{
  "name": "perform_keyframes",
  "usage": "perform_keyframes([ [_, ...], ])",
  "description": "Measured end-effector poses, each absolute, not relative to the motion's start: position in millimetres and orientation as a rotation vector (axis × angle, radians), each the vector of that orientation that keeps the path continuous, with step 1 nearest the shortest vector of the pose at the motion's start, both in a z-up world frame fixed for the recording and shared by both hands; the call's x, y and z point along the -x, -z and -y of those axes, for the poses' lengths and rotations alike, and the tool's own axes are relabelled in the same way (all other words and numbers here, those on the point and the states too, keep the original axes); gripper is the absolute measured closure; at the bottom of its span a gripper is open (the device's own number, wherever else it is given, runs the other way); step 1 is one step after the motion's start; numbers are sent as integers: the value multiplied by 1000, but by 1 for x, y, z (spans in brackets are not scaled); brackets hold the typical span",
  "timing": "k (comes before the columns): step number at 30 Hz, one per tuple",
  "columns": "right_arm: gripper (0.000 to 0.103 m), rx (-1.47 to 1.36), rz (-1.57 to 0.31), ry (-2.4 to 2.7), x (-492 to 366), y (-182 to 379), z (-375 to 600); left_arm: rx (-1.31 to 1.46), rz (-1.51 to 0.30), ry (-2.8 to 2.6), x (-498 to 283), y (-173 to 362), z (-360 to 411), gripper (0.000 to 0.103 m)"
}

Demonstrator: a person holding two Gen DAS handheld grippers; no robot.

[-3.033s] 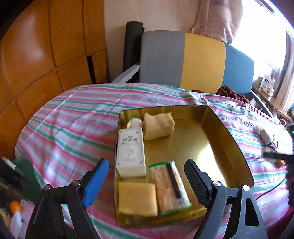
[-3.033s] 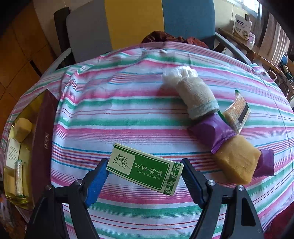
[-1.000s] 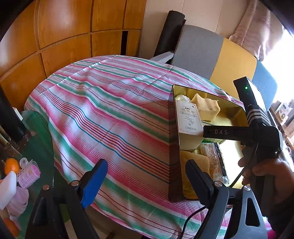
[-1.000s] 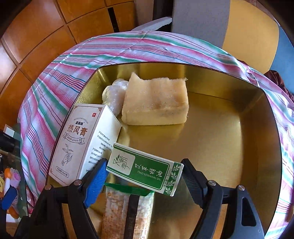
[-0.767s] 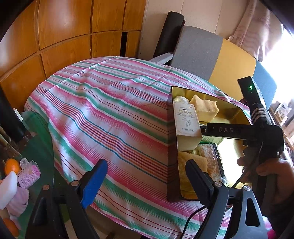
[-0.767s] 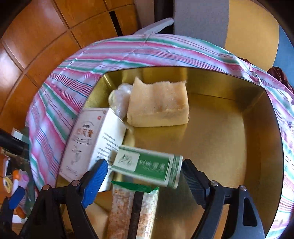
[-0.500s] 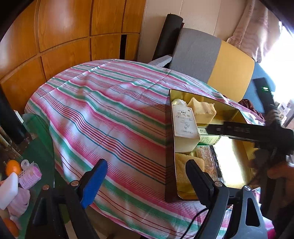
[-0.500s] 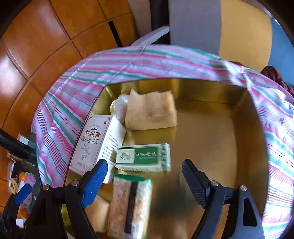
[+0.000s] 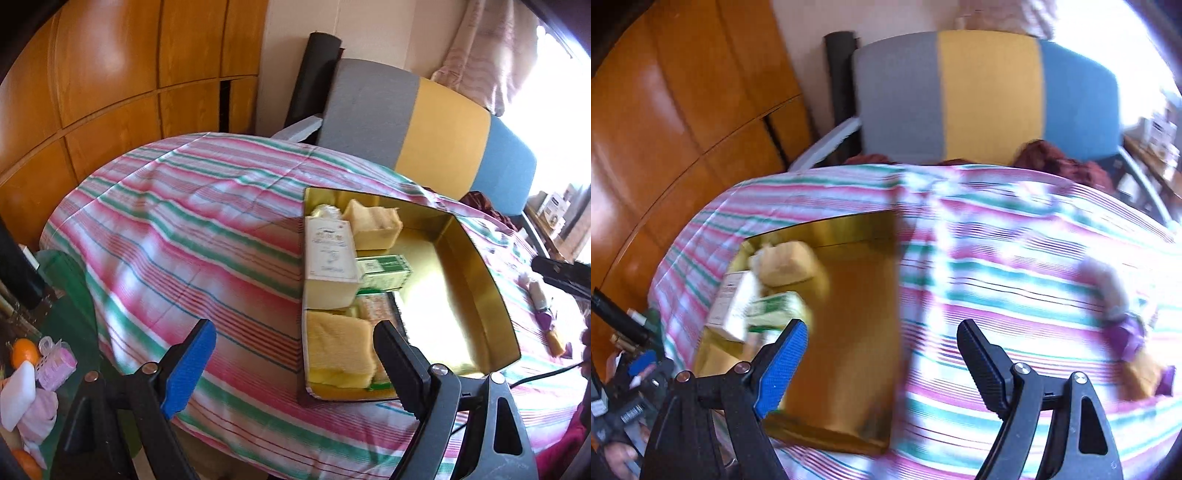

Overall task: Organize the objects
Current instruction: 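Move both grippers back toward the remaining items on the cloth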

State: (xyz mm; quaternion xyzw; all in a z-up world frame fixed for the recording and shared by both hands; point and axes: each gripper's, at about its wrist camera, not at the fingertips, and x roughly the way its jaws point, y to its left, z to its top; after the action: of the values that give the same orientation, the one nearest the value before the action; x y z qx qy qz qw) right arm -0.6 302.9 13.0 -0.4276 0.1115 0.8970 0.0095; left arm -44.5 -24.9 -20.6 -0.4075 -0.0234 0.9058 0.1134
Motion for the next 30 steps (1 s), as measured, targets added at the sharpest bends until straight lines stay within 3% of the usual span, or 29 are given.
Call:
perform_keyframes([
  [12, 18, 1055, -543, -2376, -98, 5, -482, 1099, -40, -2526, 39, -7, -37, 16],
  [17, 18, 919, -783, -2163, -143, 30, -541, 1026, -121, -2461, 35, -22, -81, 16],
  [24, 18, 777, -1065, -2047, -177, 39, -571, 1018, -178, -2321, 37, -31, -159, 16],
  [30, 18, 737, -1164, -2011, -186, 45, -578, 1031, -225, -2189, 32, -26, -227, 19],
])
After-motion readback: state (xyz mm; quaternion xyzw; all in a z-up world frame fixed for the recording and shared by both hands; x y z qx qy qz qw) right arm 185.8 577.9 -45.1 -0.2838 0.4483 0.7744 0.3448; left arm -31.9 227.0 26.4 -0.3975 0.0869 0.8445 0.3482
